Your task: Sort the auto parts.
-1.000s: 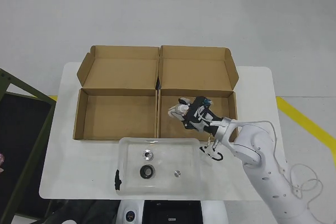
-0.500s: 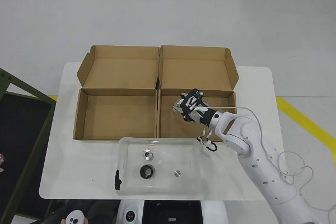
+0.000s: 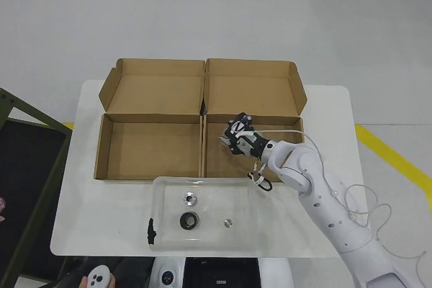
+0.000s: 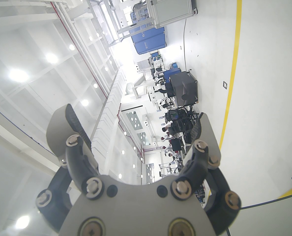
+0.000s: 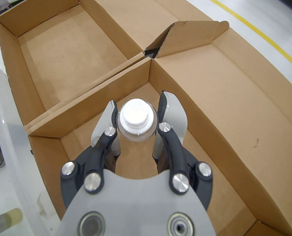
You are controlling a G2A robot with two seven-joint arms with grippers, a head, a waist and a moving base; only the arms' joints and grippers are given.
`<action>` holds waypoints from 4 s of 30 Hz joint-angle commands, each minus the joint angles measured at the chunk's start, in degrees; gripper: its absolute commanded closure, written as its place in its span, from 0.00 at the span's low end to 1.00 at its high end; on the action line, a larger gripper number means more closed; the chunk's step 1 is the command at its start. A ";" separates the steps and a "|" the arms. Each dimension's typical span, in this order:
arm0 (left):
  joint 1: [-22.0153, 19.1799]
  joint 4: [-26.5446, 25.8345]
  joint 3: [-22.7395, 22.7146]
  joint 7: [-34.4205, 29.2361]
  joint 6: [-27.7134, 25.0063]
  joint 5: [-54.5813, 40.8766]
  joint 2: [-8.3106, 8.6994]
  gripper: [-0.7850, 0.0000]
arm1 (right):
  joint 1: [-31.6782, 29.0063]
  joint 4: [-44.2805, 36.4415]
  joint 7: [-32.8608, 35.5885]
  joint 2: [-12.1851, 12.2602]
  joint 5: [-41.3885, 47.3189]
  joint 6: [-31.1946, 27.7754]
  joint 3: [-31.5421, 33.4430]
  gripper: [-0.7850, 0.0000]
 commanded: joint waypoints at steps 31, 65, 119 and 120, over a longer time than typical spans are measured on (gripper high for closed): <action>0.00 0.00 0.00 0.00 0.00 0.00 0.00 0.00 | -12.51 -26.42 13.59 3.16 3.45 -13.02 6.62 0.08; 0.00 0.00 0.00 0.00 0.00 0.00 0.00 0.00 | -28.27 -36.98 26.69 6.12 -13.67 -15.51 -0.80 0.00; 0.00 0.00 0.00 0.00 0.00 0.00 0.00 0.00 | -17.77 -31.20 35.17 5.19 -8.49 -10.68 -11.31 1.00; 0.00 0.00 0.00 0.00 0.00 0.00 0.00 0.00 | -18.09 -31.48 33.35 5.28 -8.01 -10.51 -10.75 1.00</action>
